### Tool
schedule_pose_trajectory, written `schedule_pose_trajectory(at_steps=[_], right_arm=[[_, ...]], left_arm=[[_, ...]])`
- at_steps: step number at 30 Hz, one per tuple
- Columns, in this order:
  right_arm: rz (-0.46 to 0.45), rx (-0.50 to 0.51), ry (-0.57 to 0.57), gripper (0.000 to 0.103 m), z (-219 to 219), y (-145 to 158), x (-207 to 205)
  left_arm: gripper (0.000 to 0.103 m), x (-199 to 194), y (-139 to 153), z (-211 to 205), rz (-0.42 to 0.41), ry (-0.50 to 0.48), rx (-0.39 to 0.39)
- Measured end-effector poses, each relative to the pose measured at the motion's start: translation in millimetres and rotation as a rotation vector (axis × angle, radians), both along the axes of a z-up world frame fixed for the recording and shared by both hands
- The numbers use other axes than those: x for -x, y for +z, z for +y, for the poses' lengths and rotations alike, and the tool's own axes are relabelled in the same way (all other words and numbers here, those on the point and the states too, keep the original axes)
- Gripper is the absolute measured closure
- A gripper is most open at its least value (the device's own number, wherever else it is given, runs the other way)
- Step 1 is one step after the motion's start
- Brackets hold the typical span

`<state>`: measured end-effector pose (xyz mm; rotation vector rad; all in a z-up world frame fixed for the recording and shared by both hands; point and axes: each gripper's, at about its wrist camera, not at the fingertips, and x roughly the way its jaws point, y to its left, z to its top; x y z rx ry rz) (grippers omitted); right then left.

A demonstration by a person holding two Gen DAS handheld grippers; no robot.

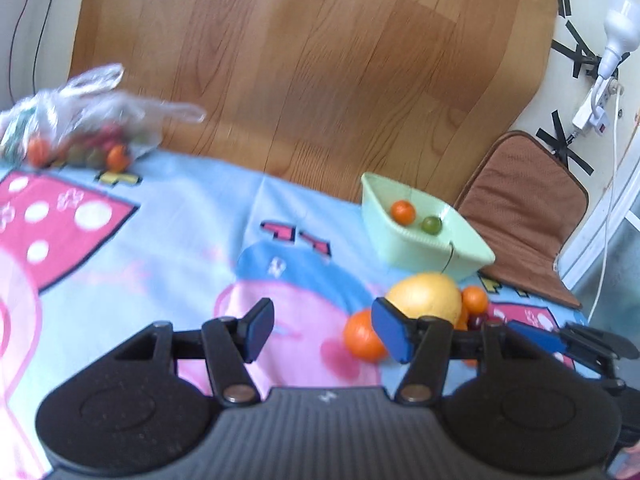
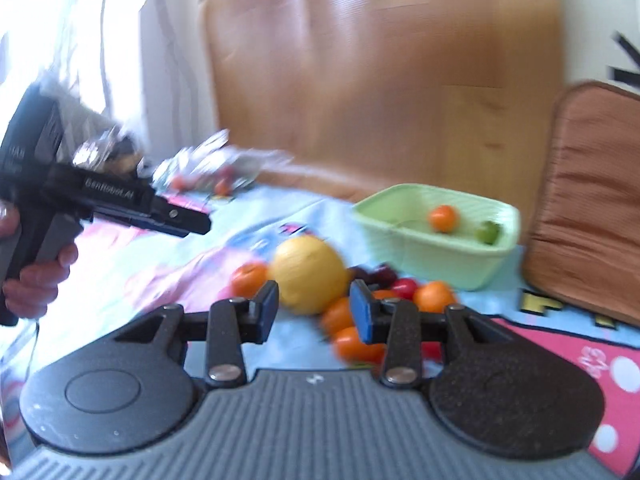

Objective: Organize fruits
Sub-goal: 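Grasp another mandarin with the left gripper while the right grasps a green tomato, then lower both held fruits into the green basket and open both grippers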

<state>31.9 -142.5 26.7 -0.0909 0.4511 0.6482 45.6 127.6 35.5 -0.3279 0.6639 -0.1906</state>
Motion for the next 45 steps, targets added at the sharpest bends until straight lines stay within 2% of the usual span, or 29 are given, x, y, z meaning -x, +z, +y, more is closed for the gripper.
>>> schedule_pose_trajectory(at_steps=[7, 10, 12, 14, 16, 20, 21, 22, 23, 25, 29, 36, 37, 38, 41, 45], right_arm=[[-0.027, 0.089, 0.034, 0.06, 29.9, 0.0, -8.4], [0.005, 0.108, 0.084, 0.06, 31.1, -7.4, -2.7], [0.003, 0.134, 0.059, 0.061, 26.5, -13.4, 3.2], [0.021, 0.116, 0.013, 0.061, 13.0, -15.8, 7.4], [0.032, 0.079, -0.051, 0.061, -4.7, -15.8, 13.9], [0.043, 0.042, -0.166, 0.06, -33.0, -17.4, 28.0], [0.055, 0.039, -0.177, 0.06, -36.7, -19.4, 29.0], [0.063, 0.043, -0.182, 0.06, -38.0, -21.6, 29.1], [0.068, 0.053, -0.185, 0.06, -38.8, -24.4, 29.1], [0.08, 0.061, -0.186, 0.06, -37.4, -29.8, 26.2], [0.109, 0.062, -0.181, 0.06, -32.7, -36.4, 19.4], [0.142, 0.03, -0.156, 0.06, -25.2, -35.5, 7.8], [0.143, 0.029, -0.156, 0.063, -24.3, -35.5, 7.1], [0.141, 0.03, -0.158, 0.075, -24.3, -35.4, 7.4], [0.149, 0.017, -0.141, 0.075, -28.4, -34.1, 14.8], [0.159, -0.035, -0.082, 0.075, -37.7, -28.8, 37.6]], left_arm=[[0.048, 3.6, -11.4, 2.6, -0.014, -0.022, 0.051], [0.048, -5.6, -18.5, 0.7, 0.006, -0.05, 0.084], [0.046, -11.4, -20.4, -11.6, 0.005, -0.112, 0.05], [0.036, -15.7, -20.7, -27.1, -0.019, -0.156, -0.028], [0.034, -20.7, -21.9, -43.0, -0.042, -0.201, -0.107], [0.028, -27.7, -29.4, -62.7, -0.053, -0.276, -0.164], [0.029, -28.5, -32.7, -65.9, -0.05, -0.277, -0.179], [0.036, -30.0, -36.4, -67.9, -0.041, -0.277, -0.19], [0.048, -30.5, -39.6, -69.7, -0.031, -0.272, -0.2], [0.061, -26.6, -41.8, -69.7, -0.032, -0.235, -0.237], [0.061, -6.7, -38.2, -60.8, -0.001, -0.248, -0.144], [0.061, 18.4, -38.6, -81.4, 0.003, -0.252, -0.123], [0.061, 19.0, -38.5, -85.6, 0.003, -0.257, -0.122], [0.061, 19.4, -38.6, -89.4, 0.002, -0.261, -0.127], [0.061, 21.5, -38.0, -98.5, -0.001, -0.268, -0.146], [0.061, 26.4, -34.6, -104.9, 0.027, -0.326, -0.081]])
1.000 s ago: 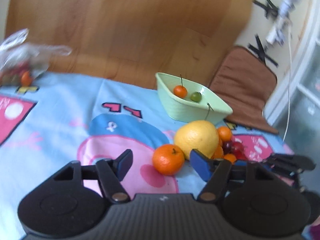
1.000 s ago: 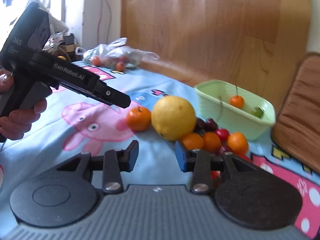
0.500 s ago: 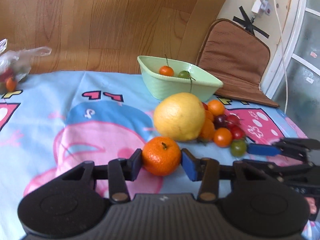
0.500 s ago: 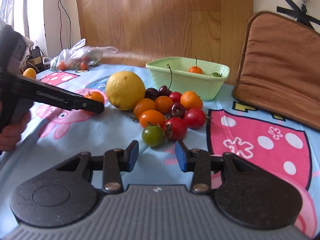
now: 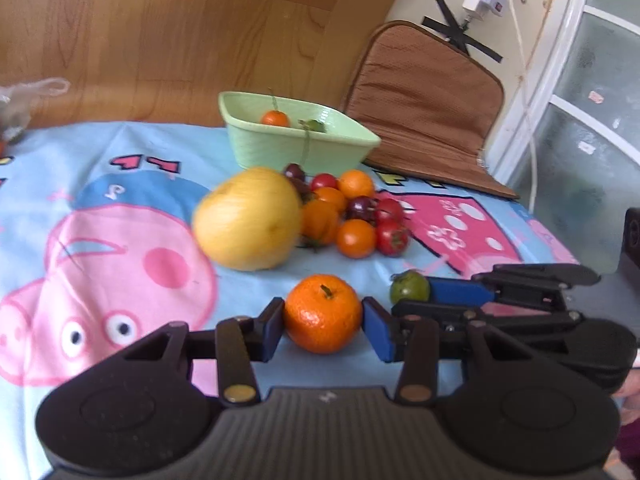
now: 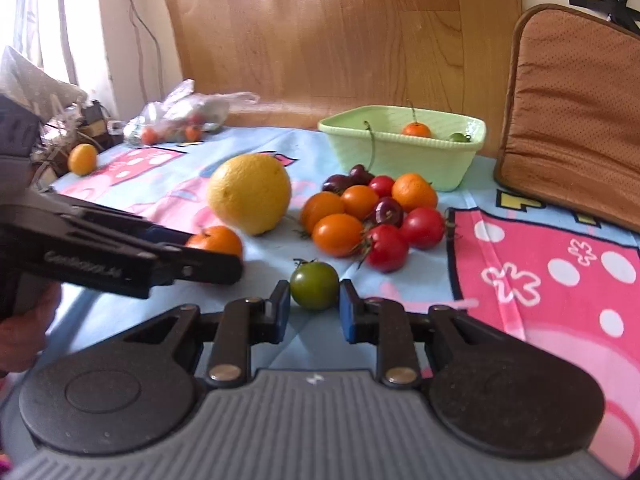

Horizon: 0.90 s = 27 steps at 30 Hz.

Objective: Organize fruits
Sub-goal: 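Lower both held fruits into the green basket and open both grippers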

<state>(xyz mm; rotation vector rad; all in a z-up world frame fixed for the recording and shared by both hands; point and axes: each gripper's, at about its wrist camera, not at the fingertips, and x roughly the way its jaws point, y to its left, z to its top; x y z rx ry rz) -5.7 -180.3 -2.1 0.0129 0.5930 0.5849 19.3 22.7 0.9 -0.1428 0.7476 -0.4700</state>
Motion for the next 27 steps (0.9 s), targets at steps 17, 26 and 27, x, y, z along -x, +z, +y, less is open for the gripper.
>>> schedule_pose_trajectory(at_steps=[17, 26, 27], right_arm=[[-0.108, -0.056, -0.183, 0.074, -26.9, 35.3, -147.2], [-0.086, 0.01, -0.19, 0.07, -21.5, 16.0, -177.0], [-0.092, 0.001, -0.193, 0.07, -24.0, 17.2, -172.9]], left_arm=[[0.061, -192.2, 58.3, -32.0, -0.024, 0.102, -0.042], [0.052, -235.6, 34.0, -31.1, 0.05, 0.157, -0.087], [0.052, -231.7, 36.1, -29.1, 0.043, 0.153, -0.078]])
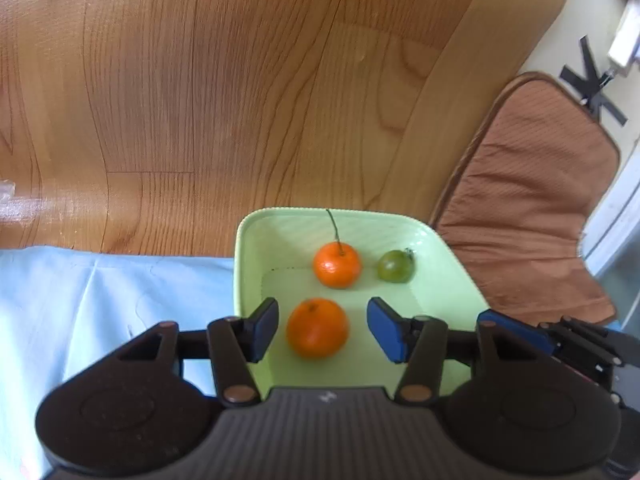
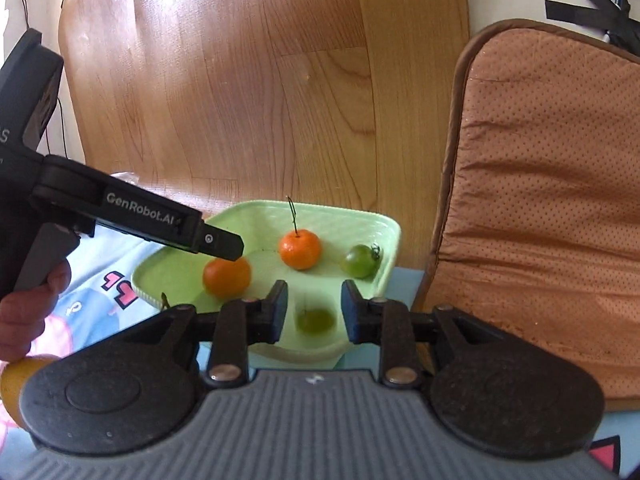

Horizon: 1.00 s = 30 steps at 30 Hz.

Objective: Organize fruits
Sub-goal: 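Lower both held fruits into the green basket and open both grippers, then grasp a red tomato with the left gripper while the right grasps another red tomato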

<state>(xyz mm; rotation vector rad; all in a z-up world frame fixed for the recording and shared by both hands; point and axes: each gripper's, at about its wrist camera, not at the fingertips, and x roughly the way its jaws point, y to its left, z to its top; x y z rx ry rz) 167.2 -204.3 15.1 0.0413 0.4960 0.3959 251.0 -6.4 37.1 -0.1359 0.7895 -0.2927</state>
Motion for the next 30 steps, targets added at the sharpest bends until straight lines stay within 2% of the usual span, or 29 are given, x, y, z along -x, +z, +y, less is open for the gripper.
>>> schedule_pose_trajectory(at_steps=[3, 5, 8, 11, 15, 19, 21, 24, 25, 28, 29, 30], right_arm=[[-0.018, -0.02, -0.006, 0.07, -8.0, 5.1, 13.2], [-0.019, -0.042, 0.003, 0.07, -14.7, 7.8, 29.7], [-0.007, -0.057, 0.039, 0.07, -22.9, 7.1, 58.7], [0.003, -0.05, 0.08, 0.07, -28.4, 2.1, 85.2], [0.028, 0.005, 0.096, 0.071, -31.6, -5.6, 93.6], [0.121, -0.099, 0.147, 0.07, -37.2, -10.2, 78.9], [0.161, -0.119, 0.161, 0.07, -33.3, -15.3, 71.7], [0.168, -0.135, 0.16, 0.07, -32.9, -18.2, 77.1], [0.175, -0.14, 0.167, 0.076, -34.9, -17.1, 79.8], [0.192, -0.128, 0.184, 0.083, -42.0, -15.5, 97.4], [0.203, -0.121, 0.196, 0.091, -43.4, -17.1, 105.3], [0.22, -0.124, 0.216, 0.091, -44.4, -19.4, 112.0]], left_arm=[[0.051, 21.2, 13.4, 11.0, -0.041, -0.006, 0.017], [0.047, 44.2, 23.4, 20.9, -0.071, -0.007, 0.058], [0.047, 85.3, 33.4, 32.7, -0.103, -0.031, 0.128], [0.047, 128.4, 29.9, 32.9, -0.117, -0.09, 0.16], [0.05, 174.9, 3.9, 13.1, -0.093, -0.177, 0.144], [0.051, 202.9, -19.2, -19.9, -0.052, -0.279, 0.108], [0.051, 207.9, -26.9, -33.6, -0.044, -0.301, 0.081], [0.051, 206.7, -36.2, -45.2, -0.025, -0.283, 0.053], [0.051, 205.1, -38.0, -46.8, -0.028, -0.267, 0.035], [0.049, 209.9, -40.3, -44.3, -0.052, -0.235, 0.014], [0.048, 209.7, -40.8, -43.2, -0.057, -0.226, 0.014], [0.048, 209.2, -42.1, -45.6, -0.063, -0.215, 0.011]])
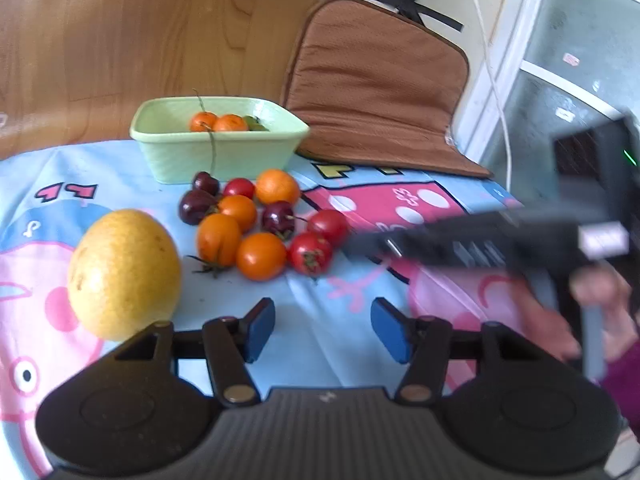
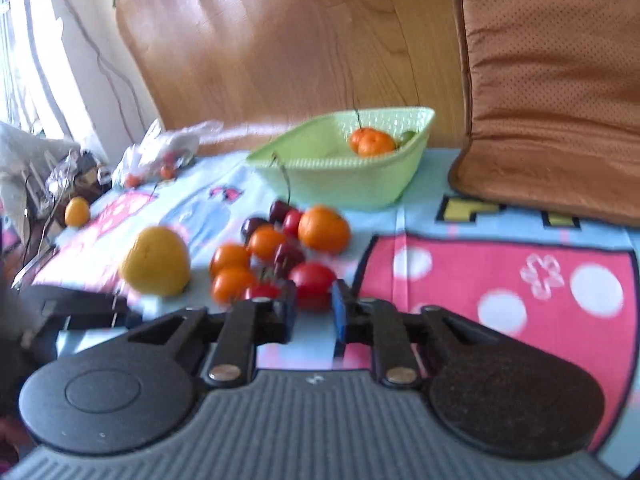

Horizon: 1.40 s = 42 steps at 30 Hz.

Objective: Organize fruits
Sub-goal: 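Grasp a red tomato with the left gripper while the right grasps another red tomato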

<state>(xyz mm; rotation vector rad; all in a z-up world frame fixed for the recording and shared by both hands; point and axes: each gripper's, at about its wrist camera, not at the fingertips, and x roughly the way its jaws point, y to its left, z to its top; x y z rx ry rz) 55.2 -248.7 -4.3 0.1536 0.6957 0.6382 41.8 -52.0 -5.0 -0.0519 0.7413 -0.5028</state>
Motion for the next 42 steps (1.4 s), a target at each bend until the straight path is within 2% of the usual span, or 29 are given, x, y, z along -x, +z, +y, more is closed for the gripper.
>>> schedule_pose_trajectory(at_steps=[2, 7, 10, 17, 20, 23, 26, 28, 32, 37, 39, 40, 42], right_arm=[[-0.008, 0.008, 0.033, 0.091, -0.3, -2.7, 15.5], [-0.122, 0.105, 0.043, 0.088, 9.6, 1.6, 29.2], [-0.135, 0.13, 0.074, 0.087, 19.6, 0.8, 19.2], [-0.166, 0.172, 0.105, 0.068, 39.6, -2.0, 0.9], [-0.157, 0.184, 0.11, 0.069, 43.9, -2.5, -2.9], [-0.126, 0.161, 0.166, 0.076, 44.7, 1.3, 4.4], [-0.154, 0.196, 0.223, 0.074, 51.6, 3.3, 28.3], [-0.169, 0.213, 0.246, 0.068, 49.6, 3.9, 38.2], [-0.178, 0.198, 0.155, 0.068, 26.4, 8.7, 28.7], [-0.147, 0.142, -0.005, 0.067, 2.6, 10.7, -12.9], [-0.128, 0.128, -0.01, 0.065, 3.5, 8.1, -27.7], [-0.122, 0.128, -0.004, 0.056, 7.0, 5.9, -32.6], [-0.121, 0.146, 0.022, 0.053, 17.2, 1.8, -39.6]], left_arm=[[0.048, -3.1, -1.8, 2.0, 0.002, 0.013, 0.003], [0.05, -9.9, -1.8, 1.2, -0.003, 0.016, 0.007], [0.05, -10.4, 0.0, 4.9, 0.003, 0.015, 0.031], [0.052, -12.1, 5.7, 24.0, -0.009, 0.046, 0.068], [0.052, -14.2, 6.7, 28.4, 0.013, 0.04, 0.114], [0.05, -11.4, 6.0, 31.2, 0.021, 0.042, 0.133], [0.05, -7.2, 3.7, 34.6, 0.035, 0.032, 0.151], [0.049, -5.2, 0.7, 34.8, 0.04, 0.039, 0.133], [0.048, -3.0, -2.5, 32.7, 0.041, 0.04, 0.119], [0.043, -9.8, -1.0, 18.1, 0.017, 0.03, 0.083], [0.043, -12.0, -1.6, 9.8, 0.007, 0.055, 0.033], [0.044, -13.0, -2.6, 5.7, 0.008, 0.059, 0.015], [0.046, -13.1, -3.8, 1.1, -0.001, 0.064, -0.003]])
